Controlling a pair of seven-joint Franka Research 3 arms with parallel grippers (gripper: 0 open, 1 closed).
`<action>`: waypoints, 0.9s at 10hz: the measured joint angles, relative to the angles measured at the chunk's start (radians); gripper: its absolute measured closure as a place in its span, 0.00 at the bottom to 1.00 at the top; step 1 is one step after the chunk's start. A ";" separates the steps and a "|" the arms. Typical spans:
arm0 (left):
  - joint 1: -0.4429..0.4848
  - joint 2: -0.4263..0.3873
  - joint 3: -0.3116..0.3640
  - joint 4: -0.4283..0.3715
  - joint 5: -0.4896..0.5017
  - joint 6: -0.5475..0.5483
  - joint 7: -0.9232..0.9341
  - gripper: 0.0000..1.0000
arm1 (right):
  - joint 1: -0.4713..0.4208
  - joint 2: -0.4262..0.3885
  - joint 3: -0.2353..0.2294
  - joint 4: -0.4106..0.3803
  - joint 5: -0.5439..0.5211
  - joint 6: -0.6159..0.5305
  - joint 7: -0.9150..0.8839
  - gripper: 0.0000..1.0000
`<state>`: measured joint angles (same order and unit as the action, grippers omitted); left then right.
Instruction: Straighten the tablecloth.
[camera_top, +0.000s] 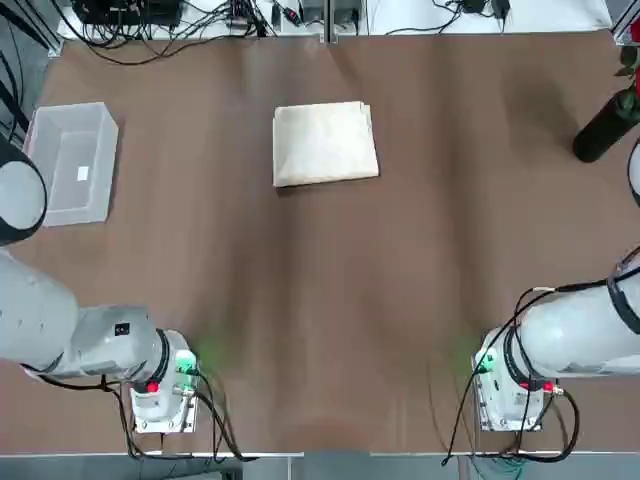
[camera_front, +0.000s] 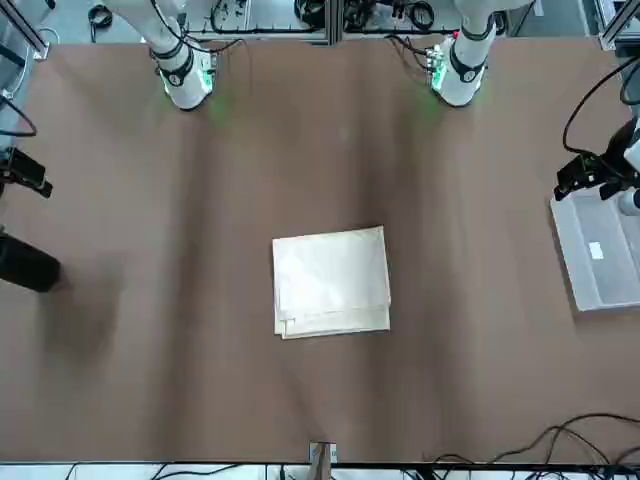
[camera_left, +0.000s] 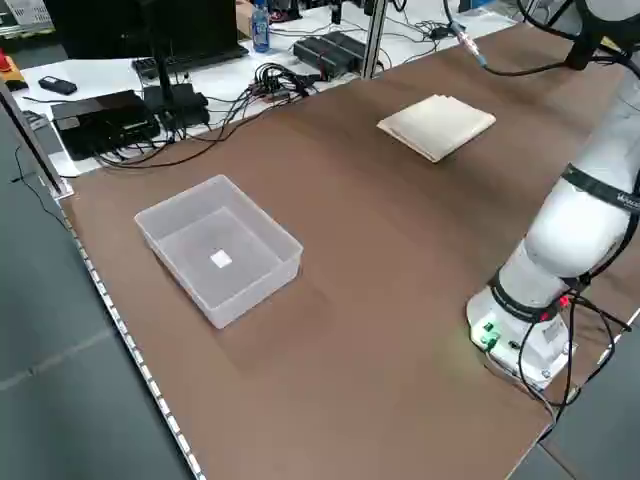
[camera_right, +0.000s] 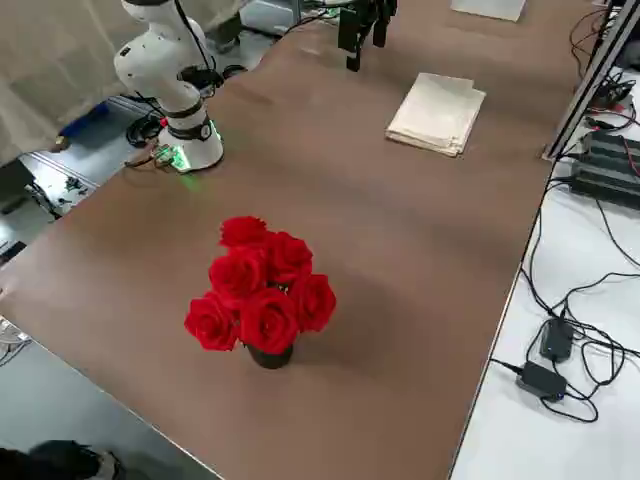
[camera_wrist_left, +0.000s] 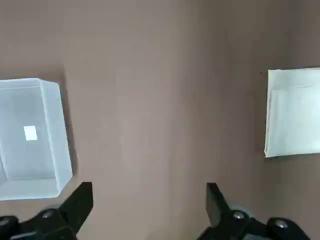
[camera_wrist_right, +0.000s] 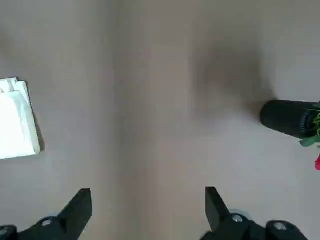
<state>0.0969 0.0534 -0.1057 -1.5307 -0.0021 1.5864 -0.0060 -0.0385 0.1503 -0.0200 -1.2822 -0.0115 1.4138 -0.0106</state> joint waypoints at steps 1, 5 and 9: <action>0.000 0.000 0.000 0.000 0.000 0.001 0.000 0.00 | 0.000 0.000 0.000 0.000 0.000 0.000 0.000 0.00; 0.000 0.000 0.000 0.000 0.000 0.019 0.000 0.00 | 0.010 0.004 0.002 -0.001 0.004 0.010 -0.002 0.00; 0.000 0.005 -0.001 -0.002 0.000 0.022 0.000 0.00 | 0.155 0.104 0.009 -0.010 0.052 0.198 0.006 0.00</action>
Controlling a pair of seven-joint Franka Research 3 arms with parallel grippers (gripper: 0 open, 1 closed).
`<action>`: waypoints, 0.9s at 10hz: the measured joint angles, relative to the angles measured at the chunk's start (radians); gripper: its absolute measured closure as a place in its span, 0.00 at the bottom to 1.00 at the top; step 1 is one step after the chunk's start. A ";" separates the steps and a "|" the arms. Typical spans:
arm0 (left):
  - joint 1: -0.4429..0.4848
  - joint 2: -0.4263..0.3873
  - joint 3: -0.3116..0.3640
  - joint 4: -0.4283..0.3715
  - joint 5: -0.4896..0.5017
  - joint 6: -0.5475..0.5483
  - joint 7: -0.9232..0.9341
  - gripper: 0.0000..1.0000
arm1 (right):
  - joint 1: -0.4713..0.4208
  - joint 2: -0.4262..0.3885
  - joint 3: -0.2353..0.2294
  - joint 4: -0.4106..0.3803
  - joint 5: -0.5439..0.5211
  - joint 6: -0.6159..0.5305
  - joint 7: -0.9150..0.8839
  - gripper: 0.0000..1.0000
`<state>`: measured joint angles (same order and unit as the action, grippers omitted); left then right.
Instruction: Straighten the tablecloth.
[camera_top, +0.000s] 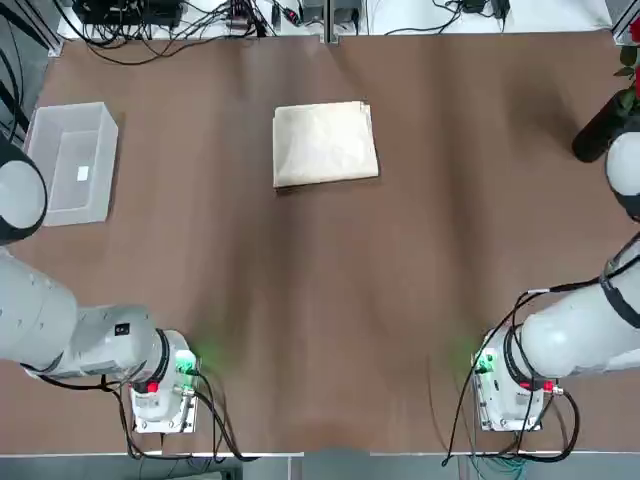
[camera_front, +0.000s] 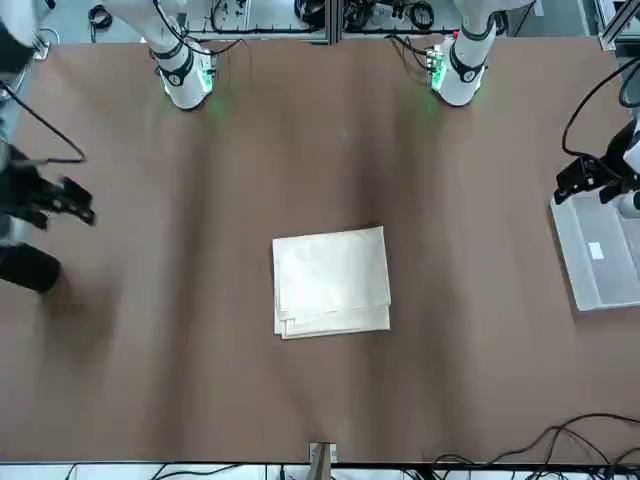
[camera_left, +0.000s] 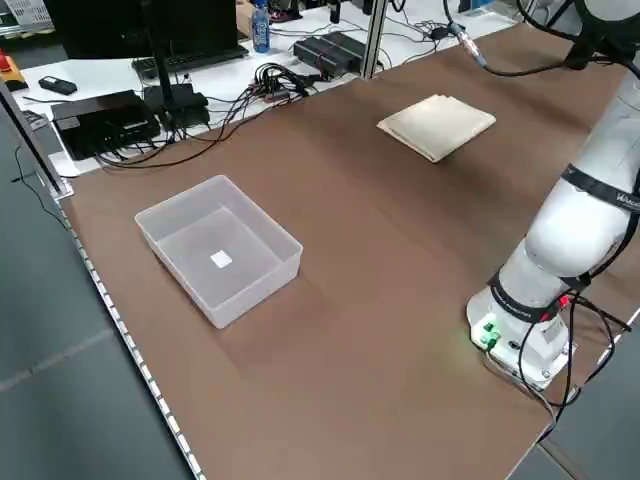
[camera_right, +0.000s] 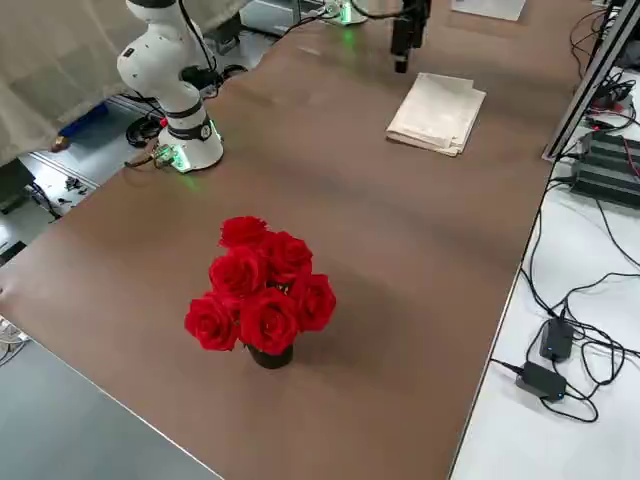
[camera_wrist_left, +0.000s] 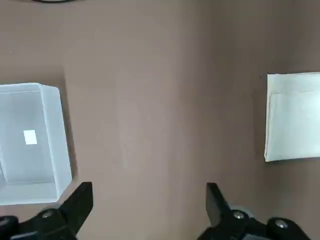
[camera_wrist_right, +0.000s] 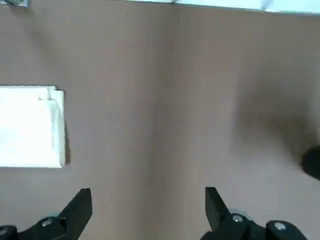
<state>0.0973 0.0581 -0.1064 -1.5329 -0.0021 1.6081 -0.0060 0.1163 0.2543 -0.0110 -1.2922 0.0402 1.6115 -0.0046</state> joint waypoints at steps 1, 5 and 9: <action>-0.001 0.003 0.000 -0.001 0.000 0.000 0.000 0.00 | 0.031 0.036 0.001 -0.003 0.017 0.063 0.000 0.00; -0.031 0.066 -0.039 -0.021 -0.025 0.016 -0.001 0.01 | 0.177 0.202 0.004 -0.008 0.028 0.291 -0.001 0.00; -0.050 0.227 -0.143 -0.029 -0.124 0.059 -0.021 0.00 | 0.316 0.400 0.004 -0.013 0.072 0.560 -0.020 0.00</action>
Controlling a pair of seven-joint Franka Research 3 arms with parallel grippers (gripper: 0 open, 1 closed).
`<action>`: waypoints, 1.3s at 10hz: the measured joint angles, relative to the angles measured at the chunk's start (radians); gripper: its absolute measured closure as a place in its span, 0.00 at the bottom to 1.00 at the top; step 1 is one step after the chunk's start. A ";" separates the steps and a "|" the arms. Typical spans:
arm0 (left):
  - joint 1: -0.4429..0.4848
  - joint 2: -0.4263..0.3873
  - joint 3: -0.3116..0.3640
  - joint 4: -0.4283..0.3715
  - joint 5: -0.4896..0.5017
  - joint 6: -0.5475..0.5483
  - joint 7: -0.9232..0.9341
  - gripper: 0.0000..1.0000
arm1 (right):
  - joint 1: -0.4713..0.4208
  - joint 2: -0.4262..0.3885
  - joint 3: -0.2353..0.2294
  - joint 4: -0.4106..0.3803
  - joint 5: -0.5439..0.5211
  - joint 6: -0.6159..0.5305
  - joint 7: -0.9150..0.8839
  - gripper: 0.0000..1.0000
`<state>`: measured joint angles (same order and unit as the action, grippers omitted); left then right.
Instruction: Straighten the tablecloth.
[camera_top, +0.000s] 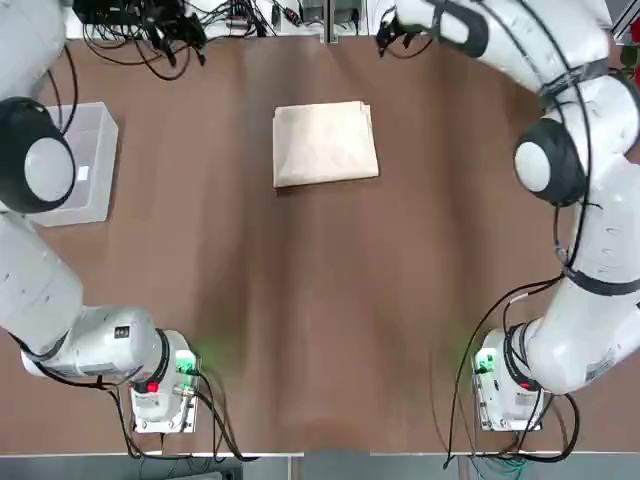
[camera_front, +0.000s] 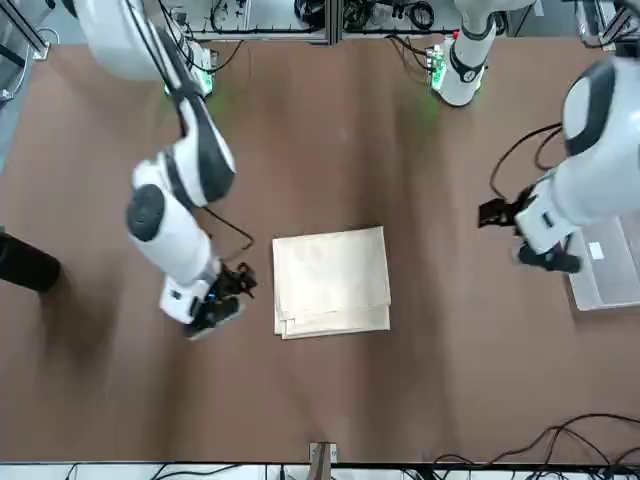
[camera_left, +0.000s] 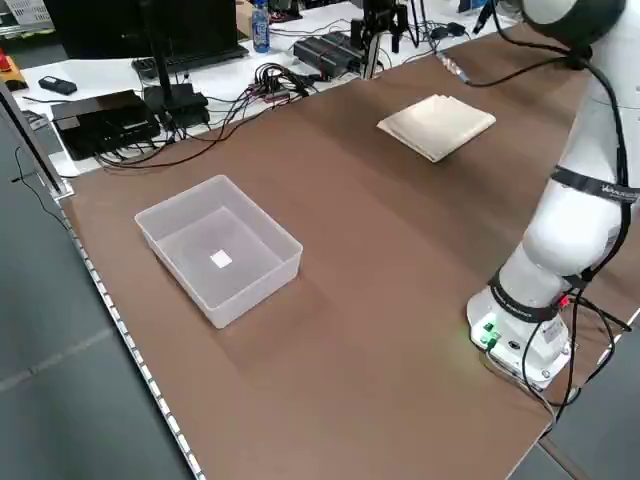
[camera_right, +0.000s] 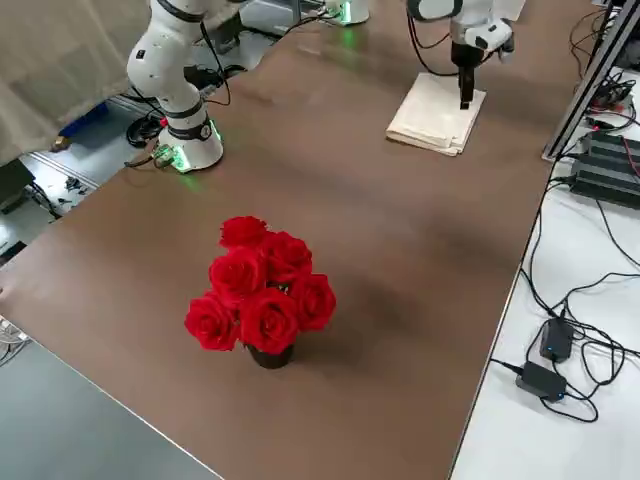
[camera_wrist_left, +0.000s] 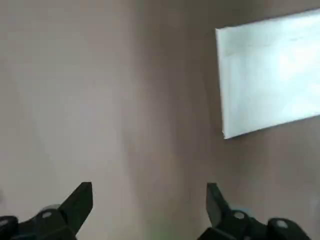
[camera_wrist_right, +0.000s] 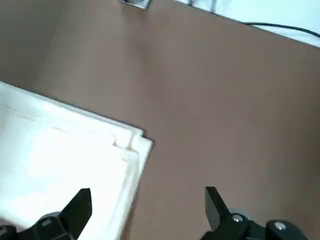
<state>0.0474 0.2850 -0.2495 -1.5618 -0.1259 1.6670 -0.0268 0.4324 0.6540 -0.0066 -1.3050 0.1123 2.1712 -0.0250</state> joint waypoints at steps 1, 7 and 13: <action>-0.007 0.041 -0.007 0.000 -0.033 0.039 0.000 0.00 | 0.019 0.047 0.000 -0.001 0.028 0.073 -0.002 0.00; -0.172 0.286 -0.011 0.004 -0.076 0.420 -0.115 0.00 | 0.064 0.249 -0.003 0.008 0.086 0.399 0.098 0.04; -0.213 0.439 -0.011 0.038 -0.076 0.574 -0.126 0.00 | 0.088 0.346 -0.005 0.044 0.087 0.456 0.145 0.07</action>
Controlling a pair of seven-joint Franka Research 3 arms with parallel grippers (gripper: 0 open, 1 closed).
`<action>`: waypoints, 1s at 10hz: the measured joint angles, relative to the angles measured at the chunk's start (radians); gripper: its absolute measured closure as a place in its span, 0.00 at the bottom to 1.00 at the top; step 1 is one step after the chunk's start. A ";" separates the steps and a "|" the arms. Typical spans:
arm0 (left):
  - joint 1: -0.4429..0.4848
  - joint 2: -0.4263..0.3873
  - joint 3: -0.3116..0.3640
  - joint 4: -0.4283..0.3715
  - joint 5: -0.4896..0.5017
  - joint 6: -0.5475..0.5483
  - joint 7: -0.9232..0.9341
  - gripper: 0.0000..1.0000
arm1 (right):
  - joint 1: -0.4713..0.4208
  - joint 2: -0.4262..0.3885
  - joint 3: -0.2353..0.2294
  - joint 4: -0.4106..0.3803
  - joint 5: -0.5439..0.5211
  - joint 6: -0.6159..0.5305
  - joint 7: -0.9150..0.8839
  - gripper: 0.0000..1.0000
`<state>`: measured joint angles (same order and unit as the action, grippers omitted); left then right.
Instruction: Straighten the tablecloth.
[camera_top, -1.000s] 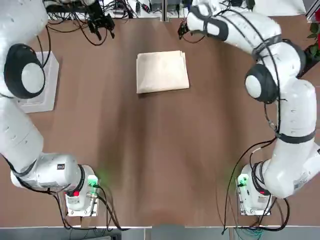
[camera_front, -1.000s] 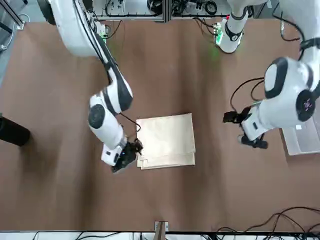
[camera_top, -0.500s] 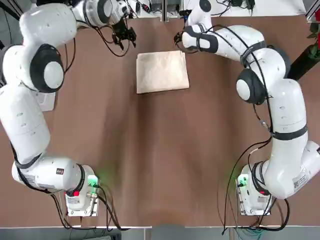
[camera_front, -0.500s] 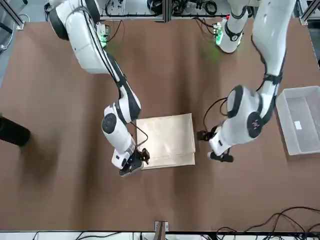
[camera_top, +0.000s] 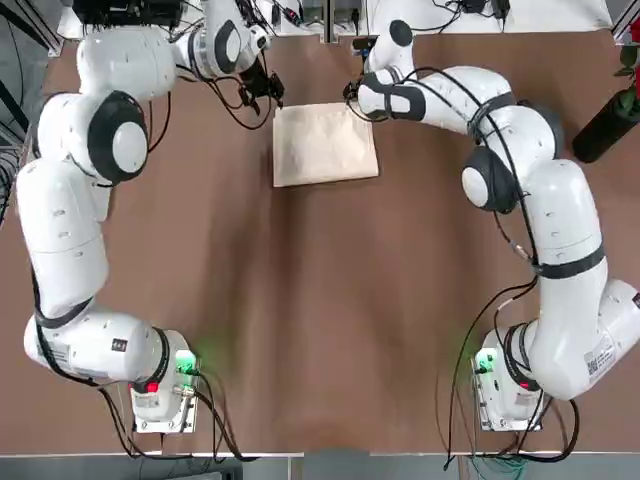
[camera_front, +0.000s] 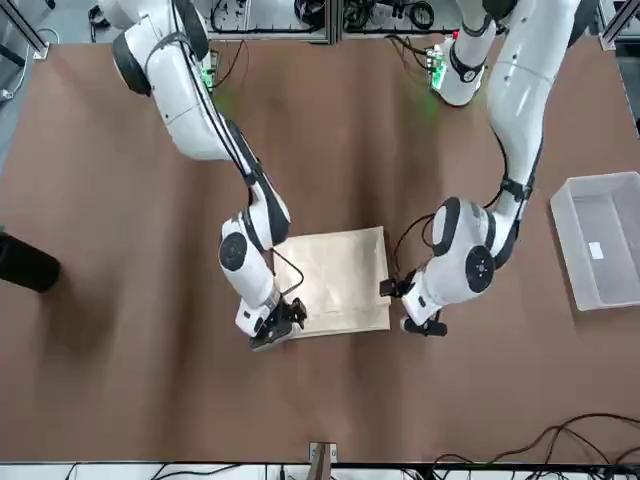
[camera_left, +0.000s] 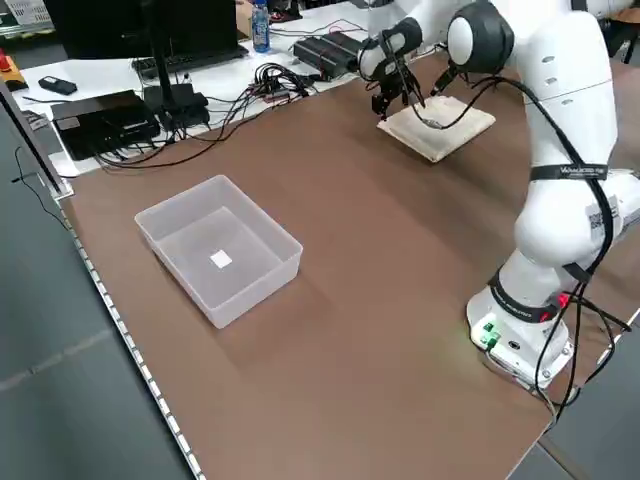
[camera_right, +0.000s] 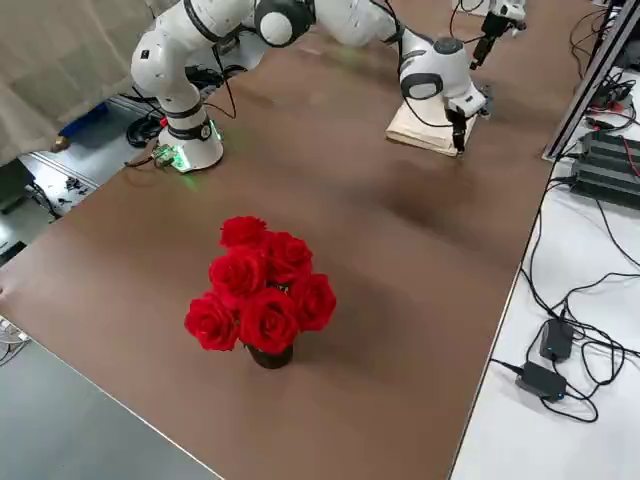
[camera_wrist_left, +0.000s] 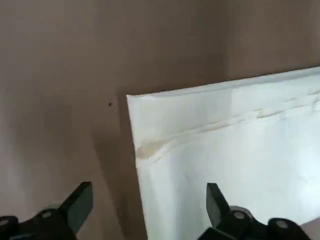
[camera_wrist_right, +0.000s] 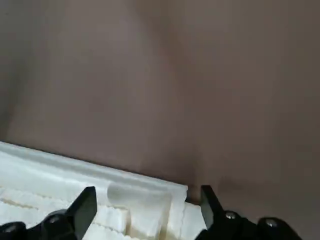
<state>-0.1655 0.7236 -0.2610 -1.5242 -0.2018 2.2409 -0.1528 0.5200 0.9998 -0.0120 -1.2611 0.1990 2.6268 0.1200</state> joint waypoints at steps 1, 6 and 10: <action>-0.006 0.003 0.000 0.002 0.000 0.000 -0.001 0.00 | -0.003 0.004 -0.004 0.000 0.001 0.005 0.010 0.11; -0.041 0.052 0.000 0.003 0.000 0.038 -0.002 0.03 | 0.000 0.028 -0.008 0.001 0.002 0.045 0.070 0.26; -0.042 0.056 0.002 0.008 0.000 0.039 -0.002 0.07 | 0.004 0.029 -0.007 0.008 0.002 0.045 0.076 0.51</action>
<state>-0.2078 0.7791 -0.2594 -1.5167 -0.2018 2.2803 -0.1546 0.5235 1.0283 -0.0190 -1.2536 0.2011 2.6718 0.1959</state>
